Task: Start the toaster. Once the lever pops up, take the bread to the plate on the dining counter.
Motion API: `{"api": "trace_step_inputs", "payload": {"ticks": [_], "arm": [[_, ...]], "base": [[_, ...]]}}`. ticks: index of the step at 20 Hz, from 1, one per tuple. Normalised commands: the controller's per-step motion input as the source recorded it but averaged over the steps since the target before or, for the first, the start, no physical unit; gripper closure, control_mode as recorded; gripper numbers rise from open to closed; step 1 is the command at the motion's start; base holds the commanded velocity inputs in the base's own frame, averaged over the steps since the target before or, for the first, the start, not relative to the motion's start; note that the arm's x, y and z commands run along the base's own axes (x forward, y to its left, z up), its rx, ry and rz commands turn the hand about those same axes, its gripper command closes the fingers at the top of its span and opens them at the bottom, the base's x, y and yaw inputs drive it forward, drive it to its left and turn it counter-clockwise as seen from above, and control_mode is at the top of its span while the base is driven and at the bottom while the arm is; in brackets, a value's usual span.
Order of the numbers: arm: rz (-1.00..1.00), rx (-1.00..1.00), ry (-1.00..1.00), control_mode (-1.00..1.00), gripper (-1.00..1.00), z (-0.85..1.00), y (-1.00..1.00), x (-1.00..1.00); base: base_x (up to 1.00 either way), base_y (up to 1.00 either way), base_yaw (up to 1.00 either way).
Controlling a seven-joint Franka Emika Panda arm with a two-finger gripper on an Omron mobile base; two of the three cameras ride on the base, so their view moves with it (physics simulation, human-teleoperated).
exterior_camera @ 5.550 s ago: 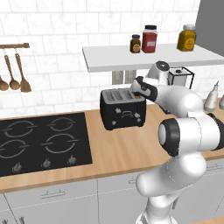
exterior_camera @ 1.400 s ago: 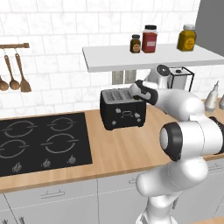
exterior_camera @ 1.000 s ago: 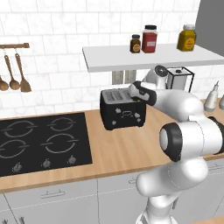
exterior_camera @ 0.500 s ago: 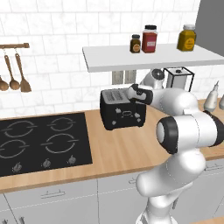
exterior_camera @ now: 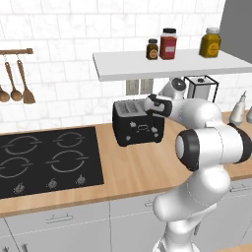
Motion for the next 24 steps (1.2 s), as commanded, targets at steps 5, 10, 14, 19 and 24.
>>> {"api": "trace_step_inputs", "payload": {"ticks": [5, 10, 14, 19, 24], "arm": [[0.0, 0.0, -0.05, -1.0, -1.0, 0.0, 0.0, 0.03], [0.0, 0.0, -0.1, -1.0, -1.0, 0.0, 0.0, -0.12], [0.0, 0.0, -0.08, -1.0, -1.0, 0.05, 0.0, -0.28], [0.0, 0.0, -0.01, -1.0, -1.0, 0.21, 0.0, -0.08], [0.0, 0.0, 0.0, -1.0, -1.0, 0.32, 0.0, 0.0]], "base": [[0.0, 0.0, 0.0], [0.0, 0.0, 0.0], [0.0, 0.0, 0.0], [0.0, 0.0, 0.0], [0.0, 0.0, 0.0]]}}
